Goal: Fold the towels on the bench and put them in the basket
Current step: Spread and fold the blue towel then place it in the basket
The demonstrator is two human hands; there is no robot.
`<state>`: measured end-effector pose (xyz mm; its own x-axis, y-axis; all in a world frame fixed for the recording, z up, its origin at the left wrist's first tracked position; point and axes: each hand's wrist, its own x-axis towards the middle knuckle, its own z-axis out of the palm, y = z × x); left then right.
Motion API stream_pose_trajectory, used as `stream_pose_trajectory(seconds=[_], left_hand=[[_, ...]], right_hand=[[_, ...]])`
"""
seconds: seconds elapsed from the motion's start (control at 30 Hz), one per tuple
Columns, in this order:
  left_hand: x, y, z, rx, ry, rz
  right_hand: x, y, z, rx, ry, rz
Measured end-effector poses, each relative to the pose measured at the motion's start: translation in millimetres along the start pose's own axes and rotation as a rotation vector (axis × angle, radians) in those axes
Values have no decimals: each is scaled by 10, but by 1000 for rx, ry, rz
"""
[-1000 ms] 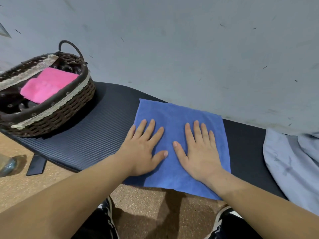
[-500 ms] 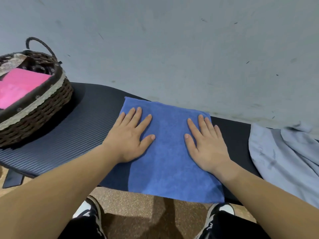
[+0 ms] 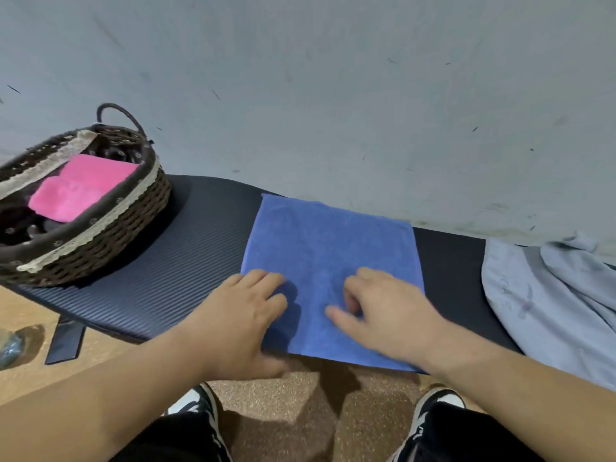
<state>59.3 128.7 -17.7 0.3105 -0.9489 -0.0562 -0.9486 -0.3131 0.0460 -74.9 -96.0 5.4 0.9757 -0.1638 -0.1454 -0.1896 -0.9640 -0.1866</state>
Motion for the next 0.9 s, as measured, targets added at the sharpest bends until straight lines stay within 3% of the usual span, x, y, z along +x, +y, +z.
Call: stream_pose_trajectory(seconds=[0.1, 0.23, 0.33, 0.5, 0.7, 0.8, 0.9], left_hand=[[-82, 12, 80, 44, -80, 10], [-134, -33, 61, -62, -90, 30], [-210, 10, -29, -226, -8, 0], [-222, 87, -129, -306, 141, -183], [-257, -23, -374, -697, 78, -431], [-287, -93, -438, -813, 1, -482], [-300, -122, -483, -919, -57, -511]], right_hand=[[-236, -164, 119, -133, -191, -23], [-339, -98, 270, -269, -29, -89], [-408, 14, 249, -110, -14, -144], [-515, 247, 97, 143, -28, -33], [-503, 341, -161, 344, -228, 124], [-548, 449, -292, 422, -374, 182], [-566, 518, -425, 564, -411, 222]])
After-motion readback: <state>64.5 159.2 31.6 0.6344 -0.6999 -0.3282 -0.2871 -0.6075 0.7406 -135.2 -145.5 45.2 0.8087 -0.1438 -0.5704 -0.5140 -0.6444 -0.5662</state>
